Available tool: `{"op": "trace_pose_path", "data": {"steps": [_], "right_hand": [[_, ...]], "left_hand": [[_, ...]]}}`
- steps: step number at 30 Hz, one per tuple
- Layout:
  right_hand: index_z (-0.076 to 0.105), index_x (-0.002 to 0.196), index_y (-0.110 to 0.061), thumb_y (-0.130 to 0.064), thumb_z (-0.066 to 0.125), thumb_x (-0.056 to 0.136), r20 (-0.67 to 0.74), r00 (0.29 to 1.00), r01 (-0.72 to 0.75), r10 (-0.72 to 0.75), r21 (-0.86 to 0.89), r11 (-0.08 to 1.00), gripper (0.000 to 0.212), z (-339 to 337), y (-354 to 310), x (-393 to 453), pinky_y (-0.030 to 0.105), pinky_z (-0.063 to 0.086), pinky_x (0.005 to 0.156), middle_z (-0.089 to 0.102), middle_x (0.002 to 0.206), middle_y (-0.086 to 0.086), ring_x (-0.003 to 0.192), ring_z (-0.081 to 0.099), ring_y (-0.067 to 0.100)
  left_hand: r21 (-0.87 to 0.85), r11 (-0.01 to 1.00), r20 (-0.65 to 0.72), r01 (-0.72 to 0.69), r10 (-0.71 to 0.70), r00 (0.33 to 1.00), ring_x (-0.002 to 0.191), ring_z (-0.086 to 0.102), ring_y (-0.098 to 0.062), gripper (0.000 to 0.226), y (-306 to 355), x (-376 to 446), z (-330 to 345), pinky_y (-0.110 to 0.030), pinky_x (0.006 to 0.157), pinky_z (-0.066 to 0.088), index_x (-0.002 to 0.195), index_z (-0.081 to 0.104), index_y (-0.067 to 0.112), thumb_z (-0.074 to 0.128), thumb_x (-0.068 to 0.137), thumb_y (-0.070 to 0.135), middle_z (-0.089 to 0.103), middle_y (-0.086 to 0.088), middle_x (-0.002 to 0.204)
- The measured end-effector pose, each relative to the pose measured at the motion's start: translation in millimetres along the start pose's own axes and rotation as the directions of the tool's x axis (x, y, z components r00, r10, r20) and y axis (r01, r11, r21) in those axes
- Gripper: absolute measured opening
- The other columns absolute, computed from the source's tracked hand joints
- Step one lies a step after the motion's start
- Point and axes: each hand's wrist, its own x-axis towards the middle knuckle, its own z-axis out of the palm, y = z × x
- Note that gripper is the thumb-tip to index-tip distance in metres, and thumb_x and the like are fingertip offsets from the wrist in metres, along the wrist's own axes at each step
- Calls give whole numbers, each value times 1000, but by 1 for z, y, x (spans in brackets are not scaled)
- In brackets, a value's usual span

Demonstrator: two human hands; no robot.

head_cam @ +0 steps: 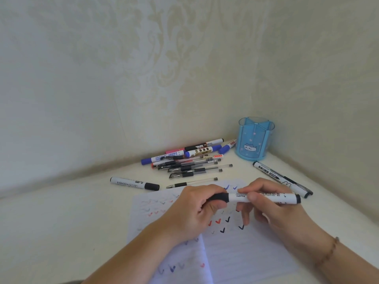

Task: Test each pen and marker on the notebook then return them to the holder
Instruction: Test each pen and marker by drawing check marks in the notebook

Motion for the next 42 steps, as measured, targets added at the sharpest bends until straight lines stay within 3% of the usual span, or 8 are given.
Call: {"op": "trace_pose_path", "data": {"steps": [6,9,13,16,26,31,38,42], "right_hand": [[70,107,-27,-70,57,78,74,990,134,-122,-196,971,53,-29,-4,5,31,44,69,69,87,6,80,61,23],[61,124,-39,-74,48,79,77,997,49,-12,-496,867,59,-58,0,6,29,39,97,63,119,-7,119,51,15],[69,98,-37,-4,68,76,-24,982,60,-189,-904,423,40,-76,26,17,39,48,78,65,98,-14,91,58,21],[72,97,-30,5,62,72,-33,983,13,-178,-968,250,43,-77,40,17,37,51,66,68,98,-8,81,56,23],[74,93,-22,-8,76,68,-68,944,-14,-324,-986,165,29,-63,35,14,30,47,63,66,99,-3,86,53,23],[75,100,-14,-34,58,86,85,827,237,-556,-949,206,30,-23,0,13,34,50,63,65,83,1,74,56,26],[64,107,-13,-40,66,88,402,694,367,-597,-911,-188,33,10,-13,1,35,37,50,54,61,-1,55,49,26],[70,79,-18,-28,63,82,285,772,297,-569,-952,-75,12,-1,-5,2,28,36,47,54,54,-5,48,52,22]], "left_hand": [[16,985,-82,173,-171,982,91,60,-1,46,-2,12,-19,-12,81,43,126,58,32,53,88,57,63,20,95],[267,933,-165,240,-201,966,107,55,-6,29,-22,9,-46,-23,95,44,126,60,27,53,97,31,62,14,111],[643,678,-113,356,-375,920,122,48,-24,51,-67,-5,-97,-37,99,41,126,61,23,53,83,-4,56,4,131],[730,504,-140,462,-552,822,127,42,-19,40,-89,-20,-124,-34,101,37,125,60,29,49,92,7,52,10,135],[618,648,-106,446,-493,863,77,56,-12,16,-90,-46,-153,-26,65,40,81,58,35,60,94,26,59,14,79],[700,643,-181,311,-261,948,82,62,-22,18,-26,-15,-130,-30,61,38,98,62,26,52,97,40,67,9,90],[326,935,109,138,-182,977,86,51,-3,39,66,17,-40,-23,81,43,137,37,33,49,100,28,61,9,106],[75,973,286,219,-231,930,94,61,-4,57,59,23,-32,-26,88,49,147,29,38,49,95,52,58,18,115]]}}
